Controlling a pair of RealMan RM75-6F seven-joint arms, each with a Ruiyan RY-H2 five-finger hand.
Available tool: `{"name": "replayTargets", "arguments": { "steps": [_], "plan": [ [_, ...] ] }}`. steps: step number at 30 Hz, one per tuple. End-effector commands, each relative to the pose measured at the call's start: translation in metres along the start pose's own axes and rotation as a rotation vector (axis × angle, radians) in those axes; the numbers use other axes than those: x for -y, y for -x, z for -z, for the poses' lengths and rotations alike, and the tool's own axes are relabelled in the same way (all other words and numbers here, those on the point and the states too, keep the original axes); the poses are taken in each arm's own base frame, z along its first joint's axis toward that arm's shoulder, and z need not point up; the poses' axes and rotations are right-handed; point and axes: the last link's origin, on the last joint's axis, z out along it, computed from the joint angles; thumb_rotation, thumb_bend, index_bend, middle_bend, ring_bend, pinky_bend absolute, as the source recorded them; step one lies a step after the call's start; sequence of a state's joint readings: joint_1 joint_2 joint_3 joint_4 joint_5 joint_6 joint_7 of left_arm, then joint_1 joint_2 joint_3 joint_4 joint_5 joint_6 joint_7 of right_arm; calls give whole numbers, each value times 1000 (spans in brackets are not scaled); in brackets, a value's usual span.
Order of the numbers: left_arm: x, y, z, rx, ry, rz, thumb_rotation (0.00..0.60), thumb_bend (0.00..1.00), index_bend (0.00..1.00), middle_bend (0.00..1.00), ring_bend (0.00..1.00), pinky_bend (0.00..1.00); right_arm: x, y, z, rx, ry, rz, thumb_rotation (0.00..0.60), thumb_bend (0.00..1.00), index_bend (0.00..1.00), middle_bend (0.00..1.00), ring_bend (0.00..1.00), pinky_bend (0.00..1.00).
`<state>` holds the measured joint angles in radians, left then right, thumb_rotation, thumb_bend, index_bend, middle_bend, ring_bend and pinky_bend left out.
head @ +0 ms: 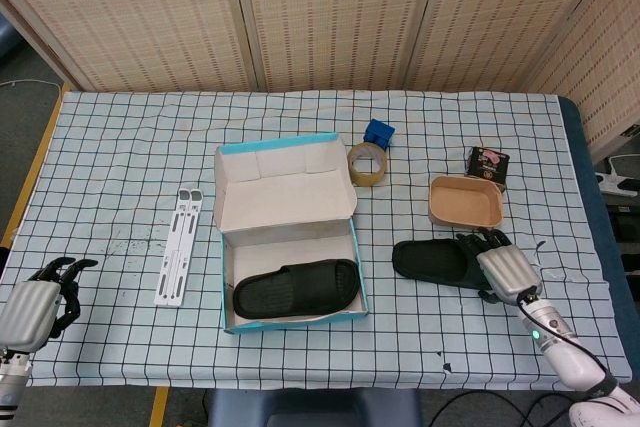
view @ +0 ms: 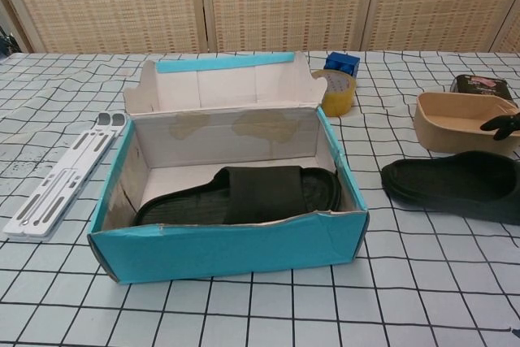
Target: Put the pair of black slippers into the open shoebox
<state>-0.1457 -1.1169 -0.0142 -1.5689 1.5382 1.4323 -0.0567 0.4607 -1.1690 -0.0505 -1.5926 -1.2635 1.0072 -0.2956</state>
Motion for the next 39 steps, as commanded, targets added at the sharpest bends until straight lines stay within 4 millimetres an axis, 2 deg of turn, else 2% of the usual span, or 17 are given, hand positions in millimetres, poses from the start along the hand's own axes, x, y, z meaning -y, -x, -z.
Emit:
{"name": "replayTargets", "arguments": {
  "steps": [1, 11, 19, 39],
  "plan": [
    [0, 0, 0, -1, 2, -1, 600, 531, 252, 200, 198, 404, -3, 2, -1, 14, 16, -13, 600, 116, 49, 118, 0, 102],
    [-1, 0, 0, -1, 3, -3, 600, 531, 251, 200, 198, 404, -7, 8, -8, 38, 24, -24, 600, 111, 3, 94, 0, 102],
    [-2, 1, 1, 6, 7, -4, 600, 531, 252, 201, 198, 404, -5, 24, -21, 99, 24, -45, 600, 111, 0, 67, 0, 102],
    [-3, 1, 1, 6, 22, -7, 600, 530, 252, 203, 199, 404, -5, 29, -41, 76, 53, -41, 600, 109, 0, 67, 0, 102]
  ]
}}
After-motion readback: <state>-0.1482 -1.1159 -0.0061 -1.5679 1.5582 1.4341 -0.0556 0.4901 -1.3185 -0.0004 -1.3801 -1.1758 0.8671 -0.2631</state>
